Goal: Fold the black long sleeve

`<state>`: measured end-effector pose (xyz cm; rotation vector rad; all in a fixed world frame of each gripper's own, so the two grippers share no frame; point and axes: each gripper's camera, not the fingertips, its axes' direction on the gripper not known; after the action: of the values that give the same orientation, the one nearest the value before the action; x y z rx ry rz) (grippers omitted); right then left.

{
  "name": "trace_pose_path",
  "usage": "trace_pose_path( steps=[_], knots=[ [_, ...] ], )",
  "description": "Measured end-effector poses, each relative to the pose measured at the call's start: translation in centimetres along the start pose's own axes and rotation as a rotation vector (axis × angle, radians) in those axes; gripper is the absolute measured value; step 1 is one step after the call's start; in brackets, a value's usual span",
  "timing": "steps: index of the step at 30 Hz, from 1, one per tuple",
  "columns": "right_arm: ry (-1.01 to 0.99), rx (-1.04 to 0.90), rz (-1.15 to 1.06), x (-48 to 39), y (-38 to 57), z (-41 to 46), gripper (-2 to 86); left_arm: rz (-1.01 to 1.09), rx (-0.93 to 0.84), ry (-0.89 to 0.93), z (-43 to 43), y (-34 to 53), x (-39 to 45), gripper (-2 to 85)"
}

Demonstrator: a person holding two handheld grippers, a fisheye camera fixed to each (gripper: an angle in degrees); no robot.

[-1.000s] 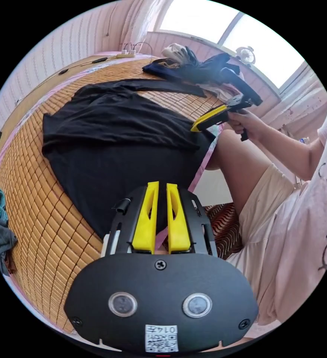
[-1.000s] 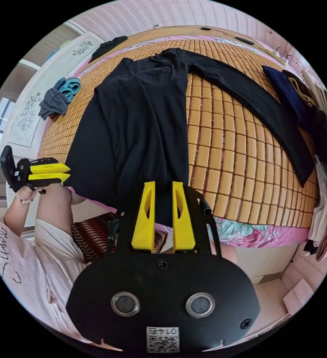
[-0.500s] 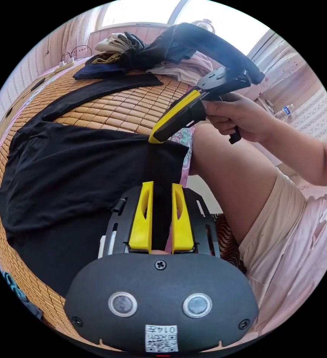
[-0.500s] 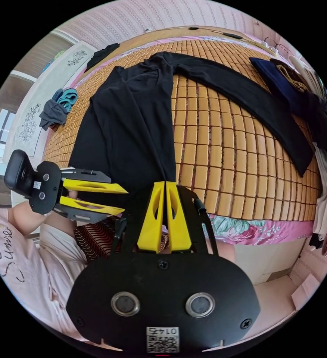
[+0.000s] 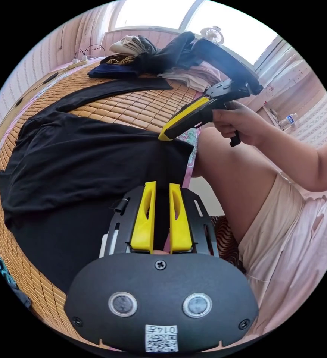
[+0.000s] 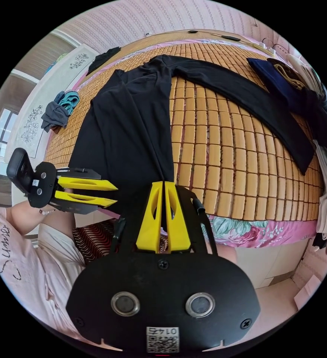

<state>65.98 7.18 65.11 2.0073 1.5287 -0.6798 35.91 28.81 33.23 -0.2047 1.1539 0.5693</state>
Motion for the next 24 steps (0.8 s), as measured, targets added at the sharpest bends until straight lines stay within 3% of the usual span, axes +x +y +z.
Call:
trace_pose_path(
  steps=[6, 12, 16, 24],
  knots=[
    [0.239, 0.347, 0.163, 4.3, 3.6, -4.6, 1.1, 0.050, 0.058, 0.012, -0.3, -0.7, 1.1, 6.3],
    [0.406, 0.609, 0.568, 13.4, 4.8, -7.0, 8.1, 0.165, 0.223, -0.285, -0.8, -5.0, -0.2, 9.0],
    [0.375, 0.617, 0.691, 16.4, 6.4, -6.4, 11.2, 0.117, 0.098, -0.373, 1.4, -11.9, -2.5, 9.4],
    [0.378, 0.503, 0.669, 20.3, 6.5, -5.6, 8.8, 0.249, 0.150, -0.295, 7.6, -24.2, -5.1, 8.3]
  ],
)
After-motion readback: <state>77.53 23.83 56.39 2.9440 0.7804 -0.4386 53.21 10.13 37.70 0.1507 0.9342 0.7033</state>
